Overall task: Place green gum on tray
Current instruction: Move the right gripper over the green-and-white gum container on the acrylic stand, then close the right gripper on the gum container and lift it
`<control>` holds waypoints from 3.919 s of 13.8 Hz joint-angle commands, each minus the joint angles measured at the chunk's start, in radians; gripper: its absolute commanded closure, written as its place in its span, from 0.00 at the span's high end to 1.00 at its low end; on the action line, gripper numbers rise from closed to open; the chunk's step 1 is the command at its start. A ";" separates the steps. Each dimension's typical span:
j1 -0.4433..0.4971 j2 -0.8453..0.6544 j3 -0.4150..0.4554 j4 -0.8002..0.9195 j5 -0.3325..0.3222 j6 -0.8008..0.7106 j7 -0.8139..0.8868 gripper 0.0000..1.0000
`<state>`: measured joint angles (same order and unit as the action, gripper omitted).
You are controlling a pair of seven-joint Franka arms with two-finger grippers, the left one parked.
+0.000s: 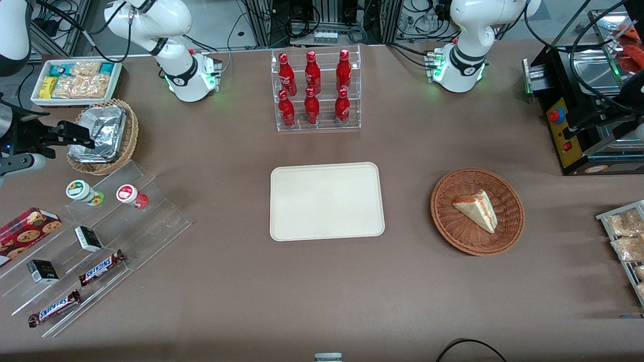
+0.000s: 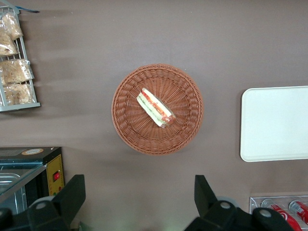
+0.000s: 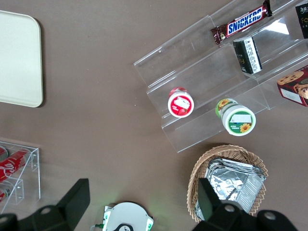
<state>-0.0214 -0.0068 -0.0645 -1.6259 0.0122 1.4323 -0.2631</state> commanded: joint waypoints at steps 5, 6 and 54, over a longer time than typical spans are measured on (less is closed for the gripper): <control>0.000 0.027 0.000 -0.005 0.006 0.014 -0.007 1.00; -0.002 0.031 0.000 -0.005 0.008 0.016 -0.013 1.00; 0.118 0.047 0.003 -0.290 -0.017 0.442 -0.376 0.00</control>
<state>0.0289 0.0256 -0.0530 -1.9413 -0.0090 1.9043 -0.7342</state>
